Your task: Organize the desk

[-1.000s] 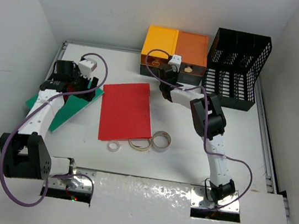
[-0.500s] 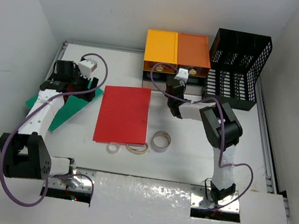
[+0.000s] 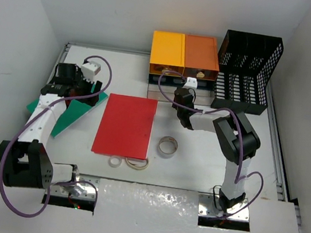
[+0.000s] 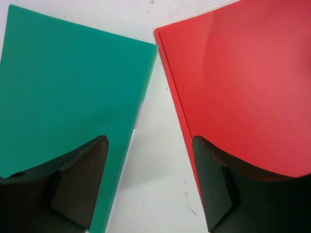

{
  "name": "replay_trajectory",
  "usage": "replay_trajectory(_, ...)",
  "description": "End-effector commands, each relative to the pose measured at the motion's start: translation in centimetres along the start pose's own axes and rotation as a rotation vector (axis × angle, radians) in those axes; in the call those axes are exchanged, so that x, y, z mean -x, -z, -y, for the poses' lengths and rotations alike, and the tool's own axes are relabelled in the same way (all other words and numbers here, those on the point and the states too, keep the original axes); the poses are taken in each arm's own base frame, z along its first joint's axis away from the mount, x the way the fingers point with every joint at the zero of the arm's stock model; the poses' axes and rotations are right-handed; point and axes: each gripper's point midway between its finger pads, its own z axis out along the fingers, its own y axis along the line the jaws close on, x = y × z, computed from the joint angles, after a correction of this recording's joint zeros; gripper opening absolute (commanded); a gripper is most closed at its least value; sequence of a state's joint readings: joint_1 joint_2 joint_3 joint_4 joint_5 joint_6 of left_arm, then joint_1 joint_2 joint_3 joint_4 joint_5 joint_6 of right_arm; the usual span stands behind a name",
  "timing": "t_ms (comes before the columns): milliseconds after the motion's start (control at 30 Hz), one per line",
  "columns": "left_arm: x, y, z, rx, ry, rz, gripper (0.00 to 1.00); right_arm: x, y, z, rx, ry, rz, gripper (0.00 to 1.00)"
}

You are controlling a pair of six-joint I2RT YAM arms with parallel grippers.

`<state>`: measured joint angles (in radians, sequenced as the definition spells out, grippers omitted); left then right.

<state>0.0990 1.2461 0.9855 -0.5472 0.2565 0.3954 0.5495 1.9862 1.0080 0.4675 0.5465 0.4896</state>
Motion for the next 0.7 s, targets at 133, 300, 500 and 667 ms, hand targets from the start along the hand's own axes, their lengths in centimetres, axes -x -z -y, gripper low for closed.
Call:
replay_trajectory(133,2.4,1.4,0.0,-0.001,-0.033,0.078,0.69,0.4,2.4,-1.9,0.101,0.036,-0.097,0.33)
replay_trajectory(300,2.3,1.6,0.1,-0.002,-0.038,0.078,0.69,1.1,4.8,-1.4,0.124,0.094,-0.127,0.76)
replay_trajectory(500,2.6,1.8,0.1,-0.001,-0.042,0.087,0.69,3.5,9.5,-2.9,0.194,0.276,-0.080,0.98)
replay_trajectory(667,2.4,2.0,0.0,0.007,-0.049,0.085,0.69,1.3,15.9,-9.1,0.498,0.551,-0.123,0.95)
